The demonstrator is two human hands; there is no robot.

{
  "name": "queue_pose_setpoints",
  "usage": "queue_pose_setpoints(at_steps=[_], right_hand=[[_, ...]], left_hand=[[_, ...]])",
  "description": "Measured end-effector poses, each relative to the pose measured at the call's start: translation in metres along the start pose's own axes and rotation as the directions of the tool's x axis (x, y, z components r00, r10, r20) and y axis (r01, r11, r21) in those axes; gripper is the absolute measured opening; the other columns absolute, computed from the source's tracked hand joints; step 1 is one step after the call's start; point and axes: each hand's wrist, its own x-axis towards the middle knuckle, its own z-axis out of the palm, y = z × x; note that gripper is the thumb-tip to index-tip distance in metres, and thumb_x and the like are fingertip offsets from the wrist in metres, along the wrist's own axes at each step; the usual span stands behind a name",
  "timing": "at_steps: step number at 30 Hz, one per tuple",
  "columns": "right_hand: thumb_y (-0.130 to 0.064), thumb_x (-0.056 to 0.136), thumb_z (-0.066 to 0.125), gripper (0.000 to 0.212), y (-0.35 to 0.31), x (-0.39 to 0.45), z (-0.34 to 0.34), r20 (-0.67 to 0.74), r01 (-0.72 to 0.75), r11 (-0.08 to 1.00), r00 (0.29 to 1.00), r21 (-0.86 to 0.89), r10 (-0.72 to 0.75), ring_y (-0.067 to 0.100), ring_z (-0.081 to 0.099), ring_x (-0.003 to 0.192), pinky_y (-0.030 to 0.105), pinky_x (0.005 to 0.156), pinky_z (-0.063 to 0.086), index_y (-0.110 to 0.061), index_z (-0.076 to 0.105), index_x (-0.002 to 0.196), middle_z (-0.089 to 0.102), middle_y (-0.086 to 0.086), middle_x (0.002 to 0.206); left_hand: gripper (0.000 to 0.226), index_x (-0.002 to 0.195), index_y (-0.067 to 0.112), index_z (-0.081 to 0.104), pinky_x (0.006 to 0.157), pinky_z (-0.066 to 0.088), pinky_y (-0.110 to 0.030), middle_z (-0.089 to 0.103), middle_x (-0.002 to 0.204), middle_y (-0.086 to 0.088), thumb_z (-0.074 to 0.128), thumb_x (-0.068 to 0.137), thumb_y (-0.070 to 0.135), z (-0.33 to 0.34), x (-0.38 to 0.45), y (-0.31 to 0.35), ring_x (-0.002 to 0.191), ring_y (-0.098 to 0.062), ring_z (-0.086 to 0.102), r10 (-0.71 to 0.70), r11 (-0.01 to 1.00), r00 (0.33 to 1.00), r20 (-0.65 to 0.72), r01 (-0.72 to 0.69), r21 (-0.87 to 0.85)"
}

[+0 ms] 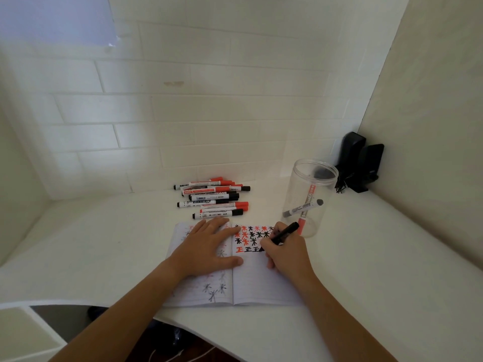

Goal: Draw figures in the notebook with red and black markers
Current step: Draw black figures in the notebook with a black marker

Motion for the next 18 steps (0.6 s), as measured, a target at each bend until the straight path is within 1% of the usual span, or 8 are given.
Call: queue_pose_setpoints(at_steps=[3, 7, 8, 10, 11, 13, 15, 18], right_hand=[[-0.008, 0.091, 0.067, 0.021, -0.002, -0.001, -0.001, -0.04, 0.037, 0.999, 0.999, 0.022, -0.036, 0.018, 0.059, 0.039, 0.026, 0.041, 0.043, 0.001, 0.049, 0.085, 0.061, 0.029, 0.065], [-0.011, 0.097, 0.069, 0.009, -0.001, 0.001, -0.006, -0.206, 0.248, 0.966, 0.952, 0.077, -0.228, 0.021, 0.065, 0.052, 0.022, 0.048, 0.052, -0.011, 0.061, 0.096, 0.067, 0.008, 0.075], [-0.012, 0.098, 0.068, 0.005, 0.002, 0.003, -0.007, -0.211, 0.304, 0.952, 0.934, 0.042, -0.289, 0.02, 0.067, 0.058, 0.022, 0.054, 0.055, -0.013, 0.065, 0.103, 0.068, 0.003, 0.08], [-0.017, 0.102, 0.062, 0.014, 0.012, 0.011, -0.006, -0.181, 0.373, 0.914, 0.899, -0.162, -0.399, 0.016, 0.068, 0.072, 0.026, 0.07, 0.059, -0.015, 0.07, 0.113, 0.07, -0.002, 0.089], [-0.019, 0.103, 0.06, 0.015, 0.016, 0.014, -0.005, -0.157, 0.378, 0.877, 0.886, -0.297, -0.436, 0.014, 0.067, 0.078, 0.028, 0.074, 0.059, -0.017, 0.07, 0.114, 0.071, -0.002, 0.093], [-0.02, 0.102, 0.061, 0.012, 0.02, 0.016, -0.002, -0.116, 0.352, 0.787, 0.876, -0.507, -0.467, 0.014, 0.061, 0.084, 0.027, 0.069, 0.056, -0.021, 0.068, 0.112, 0.069, -0.001, 0.097], [-0.023, 0.099, 0.065, 0.014, 0.022, 0.016, 0.001, -0.064, 0.322, 0.743, 0.896, -0.587, -0.439, 0.016, 0.056, 0.092, 0.027, 0.068, 0.053, -0.023, 0.065, 0.113, 0.065, -0.001, 0.101], [-0.024, 0.099, 0.064, 0.016, 0.024, 0.017, 0.003, 0.023, 0.337, 0.749, 0.918, -0.57, -0.396, 0.02, 0.053, 0.098, 0.032, 0.077, 0.052, -0.021, 0.064, 0.115, 0.062, 0.0, 0.102]], left_hand=[[0.084, 0.154, 0.049, 0.022, 0.121, -0.001, -0.035, 0.012, 0.166, 0.01, 0.045, 0.082, 0.085, 0.0, 0.0, 0.001, 0.152, -0.012, 0.006, -0.004, 1.0, 1.0, 0.004, 0.004, 0.007], [0.084, 0.154, 0.049, 0.021, 0.12, -0.001, -0.034, 0.012, 0.166, 0.01, 0.045, 0.082, 0.085, -0.001, 0.0, 0.001, 0.152, -0.013, 0.006, -0.006, 1.0, 1.0, 0.01, 0.006, 0.007], [0.084, 0.154, 0.049, 0.021, 0.12, -0.001, -0.034, 0.012, 0.166, 0.01, 0.045, 0.082, 0.085, -0.001, 0.0, 0.001, 0.153, -0.013, 0.006, -0.005, 1.0, 1.0, 0.01, 0.005, 0.001], [0.084, 0.154, 0.049, 0.021, 0.121, -0.001, -0.035, 0.012, 0.166, 0.009, 0.045, 0.082, 0.085, -0.001, -0.001, 0.0, 0.153, -0.013, 0.006, -0.003, 1.0, 1.0, 0.005, 0.003, -0.005], [0.085, 0.154, 0.049, 0.021, 0.121, 0.0, -0.036, 0.011, 0.167, 0.01, 0.044, 0.082, 0.086, -0.001, 0.0, 0.0, 0.153, -0.013, 0.006, -0.002, 1.0, 1.0, 0.005, 0.002, -0.003], [0.085, 0.154, 0.05, 0.019, 0.122, 0.0, -0.036, 0.01, 0.166, 0.01, 0.043, 0.081, 0.087, -0.001, 0.0, -0.001, 0.152, -0.012, 0.005, -0.005, 1.0, 1.0, 0.009, 0.005, 0.002], [0.085, 0.154, 0.05, 0.019, 0.121, -0.001, -0.035, 0.01, 0.166, 0.011, 0.042, 0.081, 0.087, 0.0, 0.0, -0.001, 0.152, -0.011, 0.005, -0.003, 1.0, 1.0, 0.007, 0.003, 0.001], [0.083, 0.154, 0.049, 0.022, 0.122, 0.001, -0.036, 0.01, 0.166, 0.011, 0.045, 0.082, 0.084, 0.001, 0.0, 0.0, 0.152, -0.011, 0.005, 0.007, 1.0, 1.0, -0.013, -0.007, -0.018]])
